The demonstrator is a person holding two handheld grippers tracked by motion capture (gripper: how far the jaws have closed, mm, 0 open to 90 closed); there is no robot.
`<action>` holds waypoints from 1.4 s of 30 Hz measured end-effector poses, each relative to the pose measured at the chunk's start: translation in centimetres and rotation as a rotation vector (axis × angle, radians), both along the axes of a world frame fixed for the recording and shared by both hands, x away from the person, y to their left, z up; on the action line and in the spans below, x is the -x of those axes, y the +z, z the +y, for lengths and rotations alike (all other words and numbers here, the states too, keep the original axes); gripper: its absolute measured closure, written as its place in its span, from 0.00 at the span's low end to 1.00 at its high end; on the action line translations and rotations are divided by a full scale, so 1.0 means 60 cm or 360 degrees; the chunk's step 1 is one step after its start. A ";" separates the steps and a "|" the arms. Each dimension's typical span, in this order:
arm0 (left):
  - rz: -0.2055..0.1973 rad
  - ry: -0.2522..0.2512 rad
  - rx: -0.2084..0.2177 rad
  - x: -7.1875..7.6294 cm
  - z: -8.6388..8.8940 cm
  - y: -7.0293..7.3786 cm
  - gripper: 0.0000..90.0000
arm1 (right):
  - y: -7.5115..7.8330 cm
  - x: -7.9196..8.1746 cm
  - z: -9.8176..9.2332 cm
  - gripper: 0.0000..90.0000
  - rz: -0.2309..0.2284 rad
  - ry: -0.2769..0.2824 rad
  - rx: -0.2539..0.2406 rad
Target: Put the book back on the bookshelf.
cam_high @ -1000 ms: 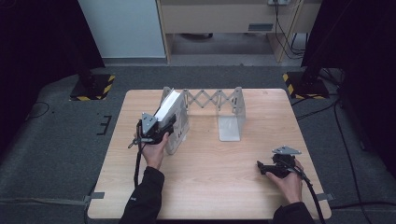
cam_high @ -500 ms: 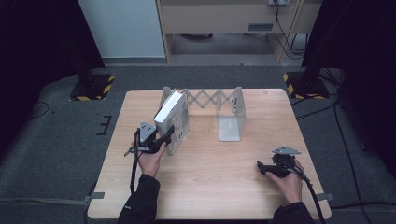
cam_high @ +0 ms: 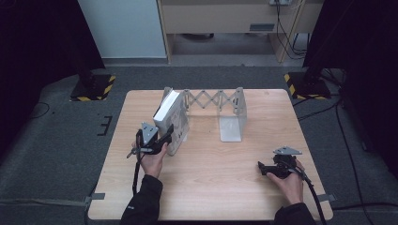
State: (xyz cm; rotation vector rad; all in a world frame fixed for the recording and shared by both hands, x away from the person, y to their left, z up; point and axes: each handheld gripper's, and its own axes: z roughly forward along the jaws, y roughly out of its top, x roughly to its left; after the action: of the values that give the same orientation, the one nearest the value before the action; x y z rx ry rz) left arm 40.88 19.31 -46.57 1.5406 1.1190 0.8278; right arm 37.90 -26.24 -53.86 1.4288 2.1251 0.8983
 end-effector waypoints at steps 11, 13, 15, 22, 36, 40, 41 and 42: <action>-0.0042 0.0025 0.0037 -0.028 -0.018 -0.008 0.57 | 0.000 -0.001 0.001 0.07 -0.0005 0.0007 0.0005; -0.0033 0.0007 0.0039 -0.027 -0.017 -0.008 0.56 | 0.000 -0.001 0.001 0.07 -0.0005 0.0007 0.0005; 0.0034 -0.0074 0.0038 -0.025 -0.011 -0.008 0.53 | 0.000 -0.001 0.001 0.07 -0.0006 0.0004 0.0005; 0.0160 -0.0170 0.0036 -0.010 0.005 -0.014 0.48 | 0.000 -0.001 0.001 0.07 -0.0006 0.0007 0.0007; 0.0255 -0.0160 -0.0111 -0.002 0.000 -0.045 0.57 | 0.000 -0.001 0.001 0.07 -0.0007 0.0006 0.0007; 0.0201 -0.0070 -0.0162 0.005 -0.009 -0.048 0.58 | 0.000 -0.001 0.001 0.07 -0.0007 0.0006 0.0008; 0.0201 -0.0070 -0.0162 0.005 -0.009 -0.048 0.58 | 0.000 -0.001 0.001 0.07 -0.0007 0.0006 0.0008; 0.0193 -0.0053 -0.0174 0.006 -0.011 -0.048 0.58 | 0.000 -0.001 0.001 0.07 -0.0007 0.0005 0.0007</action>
State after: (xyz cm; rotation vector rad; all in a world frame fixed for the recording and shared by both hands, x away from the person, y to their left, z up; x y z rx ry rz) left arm 40.50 18.67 -49.45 1.7148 1.1480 0.7929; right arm 37.97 -26.20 -53.88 1.4203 2.1256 0.8967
